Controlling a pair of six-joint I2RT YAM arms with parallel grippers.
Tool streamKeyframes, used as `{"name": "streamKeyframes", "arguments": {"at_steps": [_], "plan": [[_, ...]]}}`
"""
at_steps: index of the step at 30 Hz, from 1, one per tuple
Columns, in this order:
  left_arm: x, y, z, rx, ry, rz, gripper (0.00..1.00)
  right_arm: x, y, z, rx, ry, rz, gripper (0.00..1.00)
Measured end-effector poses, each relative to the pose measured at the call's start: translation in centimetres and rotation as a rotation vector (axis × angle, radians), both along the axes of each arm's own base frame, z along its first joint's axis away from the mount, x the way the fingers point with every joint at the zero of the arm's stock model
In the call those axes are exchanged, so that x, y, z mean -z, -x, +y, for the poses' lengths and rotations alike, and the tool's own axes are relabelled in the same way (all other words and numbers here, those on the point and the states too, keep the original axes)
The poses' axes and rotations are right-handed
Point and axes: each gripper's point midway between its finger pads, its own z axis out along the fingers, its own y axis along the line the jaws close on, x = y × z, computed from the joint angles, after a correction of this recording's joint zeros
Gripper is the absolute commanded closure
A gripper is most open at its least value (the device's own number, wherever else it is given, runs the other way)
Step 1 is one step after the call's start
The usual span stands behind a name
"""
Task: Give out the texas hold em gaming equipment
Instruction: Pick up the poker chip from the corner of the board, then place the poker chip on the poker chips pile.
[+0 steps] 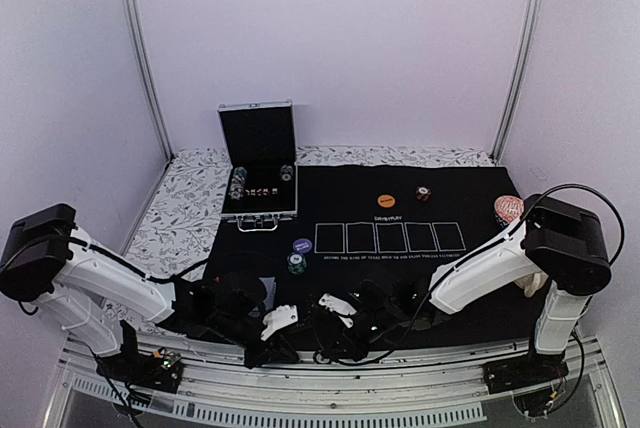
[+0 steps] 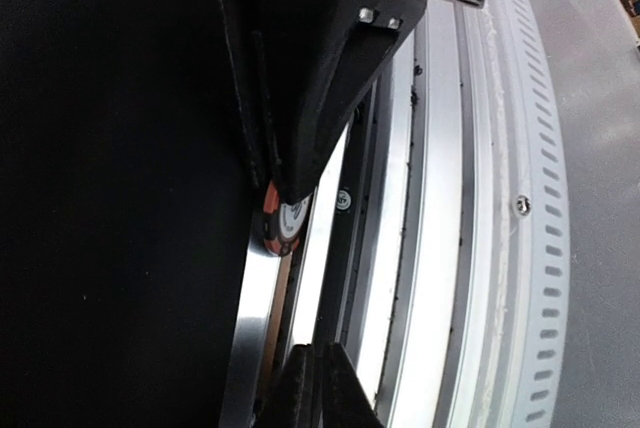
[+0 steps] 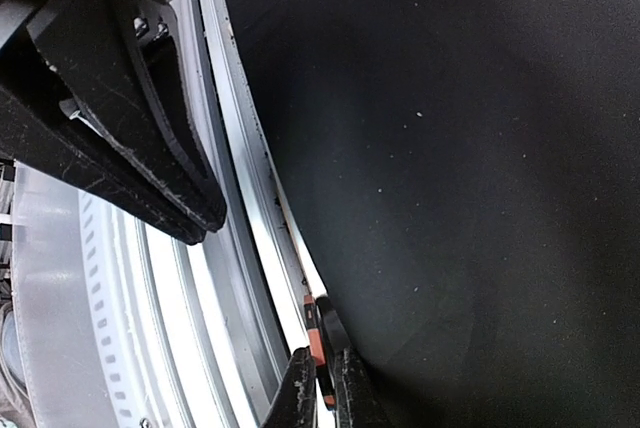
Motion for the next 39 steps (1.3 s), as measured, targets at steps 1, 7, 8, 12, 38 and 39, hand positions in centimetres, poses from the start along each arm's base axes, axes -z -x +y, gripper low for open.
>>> {"name": "streamKeyframes", "arguments": {"at_steps": [1, 7, 8, 12, 38, 39], "plan": [[0.0, 0.0, 0.0, 0.000, 0.000, 0.000, 0.93, 0.0, 0.0, 0.0, 0.000, 0.000, -0.001, 0.97], [-2.6, -0.2, -0.1, -0.003, 0.063, -0.032, 0.85, -1.1, 0.0, -0.6, 0.015, 0.017, -0.009, 0.97], [-3.8, -0.3, -0.2, -0.006, 0.097, -0.050, 0.83, -2.3, -0.1, -0.7, 0.023, 0.005, -0.004, 0.97], [-8.5, -1.3, -0.6, -0.039, 0.225, -0.137, 0.74, -8.5, -1.6, -0.9, 0.066, -0.107, -0.015, 0.97], [-16.9, -13.7, 5.3, -0.616, 0.199, -0.379, 0.27, -11.9, -40.3, -27.5, 1.093, -0.214, 0.011, 0.98], [-16.8, -13.8, 5.5, -0.621, 0.195, -0.378, 0.27, -11.8, -41.0, -27.6, 1.098, -0.218, 0.015, 0.98]]}}
